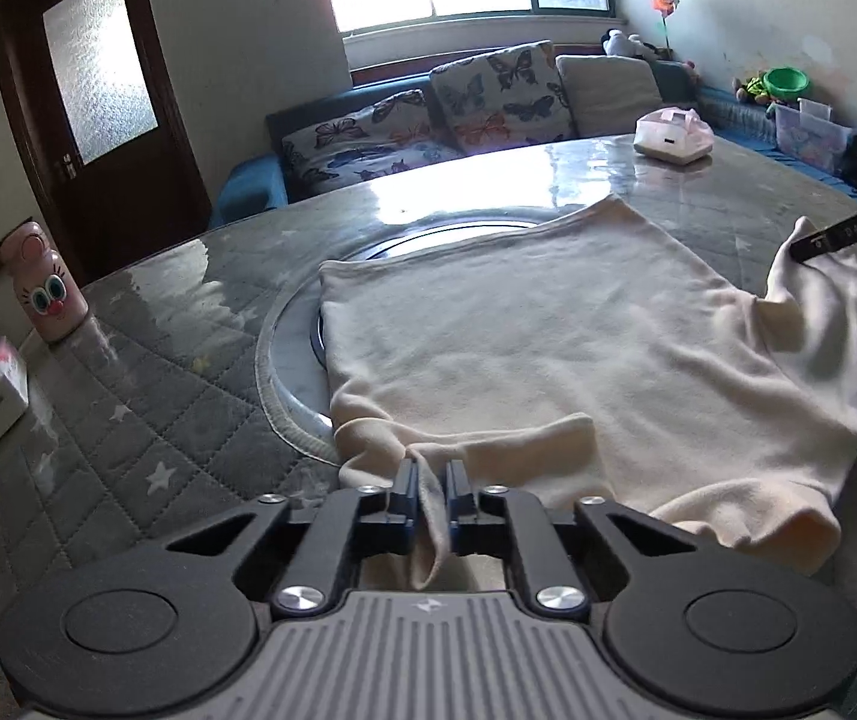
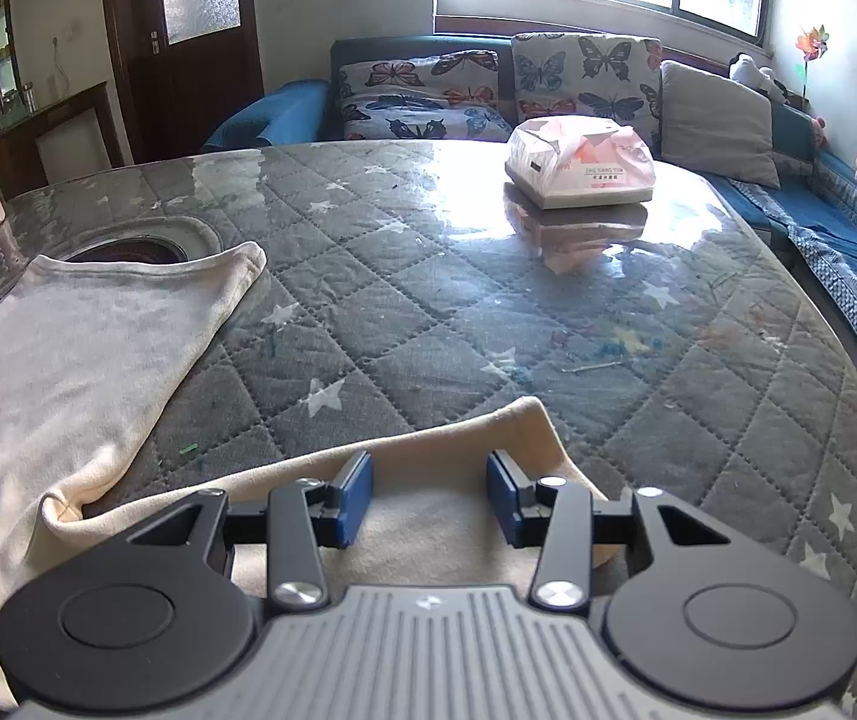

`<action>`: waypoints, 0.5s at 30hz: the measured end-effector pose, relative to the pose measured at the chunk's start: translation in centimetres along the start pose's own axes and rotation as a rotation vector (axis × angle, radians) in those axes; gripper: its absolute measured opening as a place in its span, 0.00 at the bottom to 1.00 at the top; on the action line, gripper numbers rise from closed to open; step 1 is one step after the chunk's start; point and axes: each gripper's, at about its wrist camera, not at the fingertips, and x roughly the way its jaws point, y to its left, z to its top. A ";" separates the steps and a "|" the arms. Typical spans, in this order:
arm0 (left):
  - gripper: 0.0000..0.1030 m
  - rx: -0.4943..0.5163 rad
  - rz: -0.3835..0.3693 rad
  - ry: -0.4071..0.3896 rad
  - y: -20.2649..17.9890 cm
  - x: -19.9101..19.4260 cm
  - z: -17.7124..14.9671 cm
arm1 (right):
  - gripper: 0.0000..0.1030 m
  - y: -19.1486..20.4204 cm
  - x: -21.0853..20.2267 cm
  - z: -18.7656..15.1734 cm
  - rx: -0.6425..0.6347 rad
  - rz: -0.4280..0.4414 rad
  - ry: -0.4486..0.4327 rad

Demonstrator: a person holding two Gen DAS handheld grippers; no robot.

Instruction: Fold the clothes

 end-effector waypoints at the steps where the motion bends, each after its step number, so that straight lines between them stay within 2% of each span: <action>1: 0.06 -0.004 0.003 -0.011 0.3 -0.2 0.1 | 0.42 0.0 0.0 0.0 0.000 0.000 0.000; 2: 0.05 -0.008 0.021 -0.027 0.8 -0.6 0.2 | 0.42 0.0 0.0 0.0 0.000 0.001 0.001; 7: 0.04 -0.081 0.267 -0.092 7.2 -2.8 1.0 | 0.43 0.0 0.1 0.1 -0.005 -0.003 0.005; 11: 0.04 -0.124 0.432 -0.083 13.3 -3.0 1.2 | 0.45 0.0 0.2 0.2 -0.005 -0.008 0.005; 13: 0.04 -0.136 0.493 -0.055 15.8 -2.1 1.0 | 0.46 0.0 0.2 0.1 -0.006 -0.011 0.006; 15: 0.04 -0.151 0.519 -0.012 17.7 -0.8 0.3 | 0.46 0.0 0.2 0.2 -0.007 -0.014 0.007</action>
